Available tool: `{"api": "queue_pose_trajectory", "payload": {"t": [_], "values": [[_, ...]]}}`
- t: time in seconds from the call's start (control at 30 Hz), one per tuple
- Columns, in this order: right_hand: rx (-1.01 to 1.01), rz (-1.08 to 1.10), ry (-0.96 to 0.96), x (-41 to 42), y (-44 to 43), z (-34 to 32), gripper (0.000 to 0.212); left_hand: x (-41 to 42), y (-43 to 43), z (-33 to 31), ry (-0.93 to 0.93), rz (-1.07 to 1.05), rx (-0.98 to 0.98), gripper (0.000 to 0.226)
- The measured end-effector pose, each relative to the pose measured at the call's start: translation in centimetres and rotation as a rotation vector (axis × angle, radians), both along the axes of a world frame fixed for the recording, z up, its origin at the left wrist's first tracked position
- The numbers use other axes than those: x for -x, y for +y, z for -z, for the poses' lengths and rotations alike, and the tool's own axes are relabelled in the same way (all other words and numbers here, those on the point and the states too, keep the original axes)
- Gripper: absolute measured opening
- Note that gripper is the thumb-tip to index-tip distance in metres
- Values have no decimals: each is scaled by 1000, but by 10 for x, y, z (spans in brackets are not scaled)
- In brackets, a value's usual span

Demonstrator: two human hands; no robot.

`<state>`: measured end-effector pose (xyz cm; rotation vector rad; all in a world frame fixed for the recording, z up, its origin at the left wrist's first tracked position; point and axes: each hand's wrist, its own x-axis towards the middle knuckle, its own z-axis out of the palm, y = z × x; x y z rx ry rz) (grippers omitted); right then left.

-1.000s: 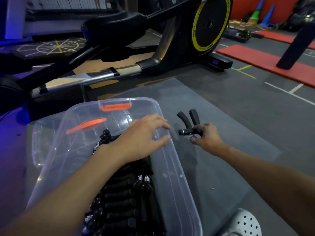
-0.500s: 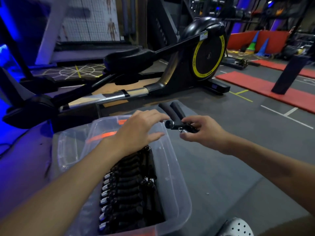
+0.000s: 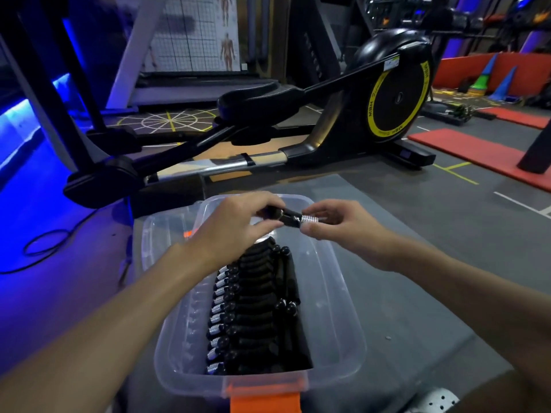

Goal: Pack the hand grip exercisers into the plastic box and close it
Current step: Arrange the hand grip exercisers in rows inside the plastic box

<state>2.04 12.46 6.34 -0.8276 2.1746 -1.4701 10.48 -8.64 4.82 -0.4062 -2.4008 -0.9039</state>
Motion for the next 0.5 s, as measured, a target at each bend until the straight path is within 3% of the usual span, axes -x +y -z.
{"api": "queue_pose_trajectory", "payload": {"t": [0.1, 0.23, 0.43, 0.5], "values": [[95, 37, -9, 3, -12, 6, 32, 0, -5, 9, -115, -118, -336, 18], [119, 81, -50, 4, -30, 16, 50, 4, -8, 16, -200, -114, -670, 12], [82, 132, -101, 0, -56, 41, 73, 10, -17, 34, -229, -220, -819, 6], [76, 148, -101, -3, -65, 49, 70, 13, -27, 43, -275, -289, -734, 8]]}}
